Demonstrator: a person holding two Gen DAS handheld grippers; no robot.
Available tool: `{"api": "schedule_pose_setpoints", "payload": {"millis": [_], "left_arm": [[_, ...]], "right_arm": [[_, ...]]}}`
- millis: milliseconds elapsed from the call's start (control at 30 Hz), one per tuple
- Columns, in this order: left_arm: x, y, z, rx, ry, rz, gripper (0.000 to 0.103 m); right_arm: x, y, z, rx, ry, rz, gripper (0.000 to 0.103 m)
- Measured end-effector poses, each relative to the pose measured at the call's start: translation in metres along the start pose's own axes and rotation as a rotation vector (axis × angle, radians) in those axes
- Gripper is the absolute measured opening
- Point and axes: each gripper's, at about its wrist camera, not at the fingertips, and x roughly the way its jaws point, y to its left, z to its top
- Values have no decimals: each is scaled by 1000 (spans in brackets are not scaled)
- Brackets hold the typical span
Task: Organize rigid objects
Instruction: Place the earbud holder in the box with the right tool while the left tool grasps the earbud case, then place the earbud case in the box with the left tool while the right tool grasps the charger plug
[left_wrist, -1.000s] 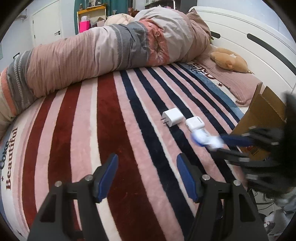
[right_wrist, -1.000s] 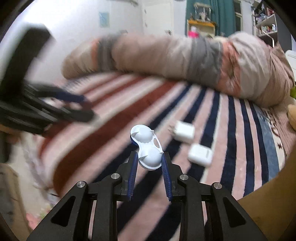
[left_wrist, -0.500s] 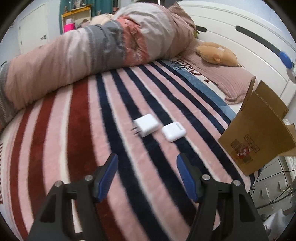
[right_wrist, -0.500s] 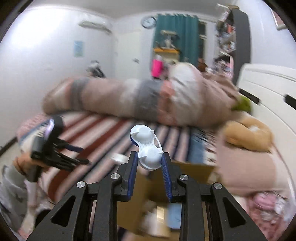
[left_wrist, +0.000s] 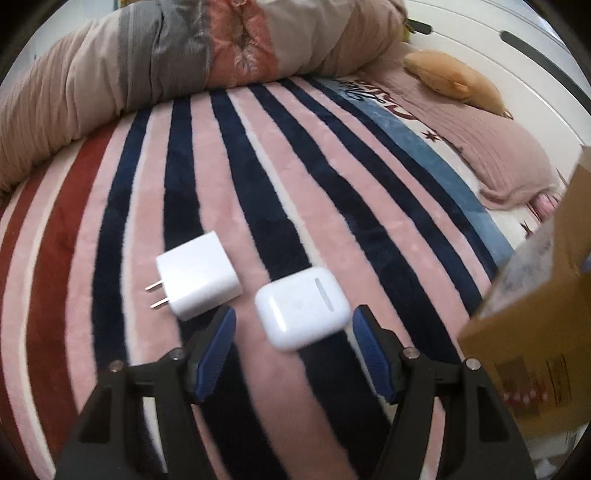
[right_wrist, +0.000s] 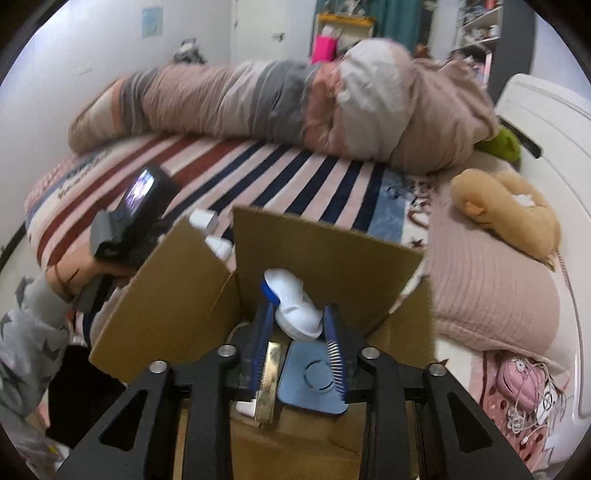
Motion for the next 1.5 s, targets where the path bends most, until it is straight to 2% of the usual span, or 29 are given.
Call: {"api": "schedule_pose_setpoints", "payload": {"millis": [33,67,167,400,567,700,800,933,1000,1067,1133,1267,1400,1500], "left_arm": [[3,0,1,-9,-1,-1,62],[5,0,2,-14,-1,-2,62],[12,-3,1,-18,-3,0,55],[13,-12,-2,9,-32,32,55],[-4,-7,-8,19,-44,35,55],[-45,6,-19,17,-88,41,55],[-99,22,-27,13,-135,64,55],[-178,33,-33,41,-203,83,55],[-217,34,-35,75,-241,61,55],[-255,31,-37,115,-277,-4,55],[-285,25,-39,147,-297,-20,55],[-312,0,-39,204,-302,-87,55],[-311,-36,-34,252,-279,-155,55],[-296,-63,-27,284,-248,-178,55]], "right_arm": [[3,2,1,-12,9,10,38],[4,4,2,-23,9,14,39],[0,3,1,-25,-11,21,40],[-9,-1,-2,5,-43,21,40],[-16,5,-2,17,-72,42,40],[-22,22,5,-4,-107,77,40],[-25,40,12,-29,-131,103,40],[-32,80,26,-63,-202,180,40],[-30,105,32,-89,-209,226,40],[-19,128,34,-108,-177,258,40],[-3,156,31,-128,-142,315,40],[37,193,27,-119,-85,356,40],[89,202,26,-75,-49,288,42],[122,194,25,-16,-30,246,55]]}}
